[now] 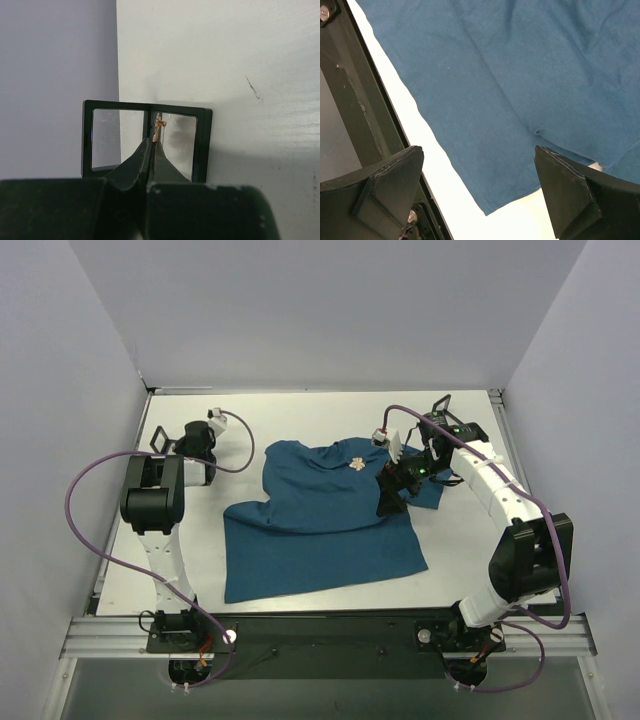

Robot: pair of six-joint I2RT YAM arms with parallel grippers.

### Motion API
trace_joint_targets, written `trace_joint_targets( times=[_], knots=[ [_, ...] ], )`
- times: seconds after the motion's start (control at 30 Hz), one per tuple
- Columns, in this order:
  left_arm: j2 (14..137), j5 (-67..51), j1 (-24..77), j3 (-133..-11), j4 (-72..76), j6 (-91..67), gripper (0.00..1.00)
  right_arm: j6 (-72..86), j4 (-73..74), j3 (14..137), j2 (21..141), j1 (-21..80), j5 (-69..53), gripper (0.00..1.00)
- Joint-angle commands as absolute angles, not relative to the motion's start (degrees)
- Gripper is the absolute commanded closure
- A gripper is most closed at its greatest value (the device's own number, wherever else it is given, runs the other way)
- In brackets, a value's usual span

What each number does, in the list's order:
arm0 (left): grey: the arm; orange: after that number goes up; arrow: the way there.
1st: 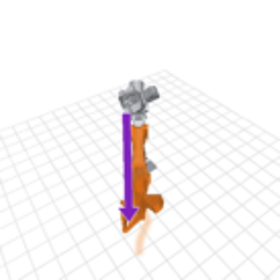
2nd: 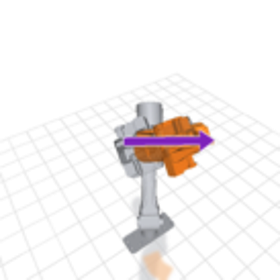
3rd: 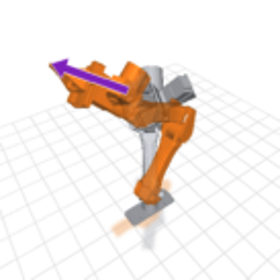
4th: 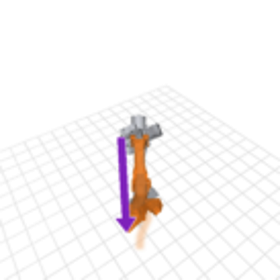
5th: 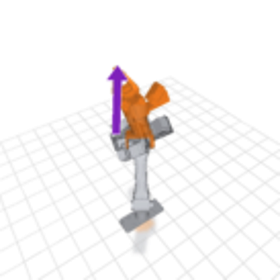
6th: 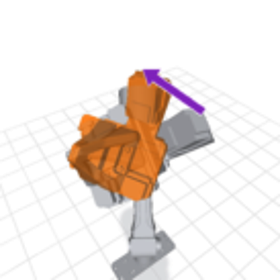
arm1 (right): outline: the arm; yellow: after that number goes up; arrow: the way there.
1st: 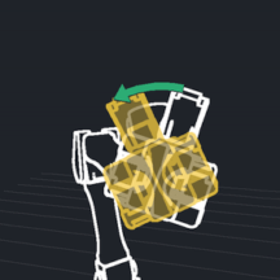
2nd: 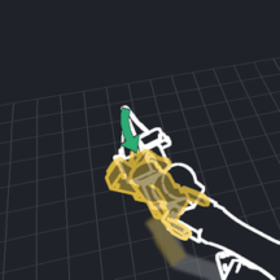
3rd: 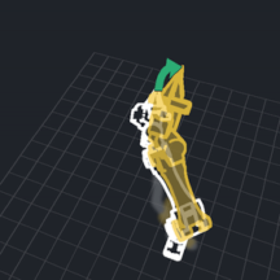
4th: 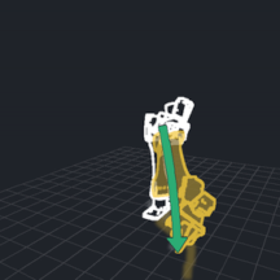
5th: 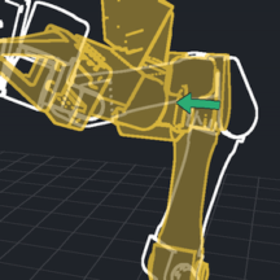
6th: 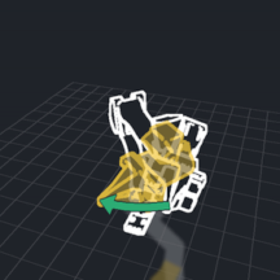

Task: Remove the brooch from the garment
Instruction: Place the brooch in the brooch box.

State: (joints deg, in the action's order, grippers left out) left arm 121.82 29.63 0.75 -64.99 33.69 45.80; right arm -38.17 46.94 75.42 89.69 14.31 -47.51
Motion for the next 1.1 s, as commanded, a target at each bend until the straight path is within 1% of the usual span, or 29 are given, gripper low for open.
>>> trace_joint_targets(
  times=[0.0, 0.73, 1.07],
  knots=[
    [119.71, 30.5, 0.35, -66.18, 37.35, 45.35, 1.0, -39.02, 48.6, 76.29, 89.3, 14.24, -50.01, 0.0],
    [121.64, 31.03, -1.23, -66.71, 37.97, 46.14, 1.0, -39.29, 48.52, 76.2, 89.47, 14.24, -50.1, 0.0],
    [120.15, 29.71, -1.05, -65.92, 37.27, 44.39, 1.0, -38.93, 48.6, 76.82, 89.91, 14.24, -50.19, 0.0]
  ],
)
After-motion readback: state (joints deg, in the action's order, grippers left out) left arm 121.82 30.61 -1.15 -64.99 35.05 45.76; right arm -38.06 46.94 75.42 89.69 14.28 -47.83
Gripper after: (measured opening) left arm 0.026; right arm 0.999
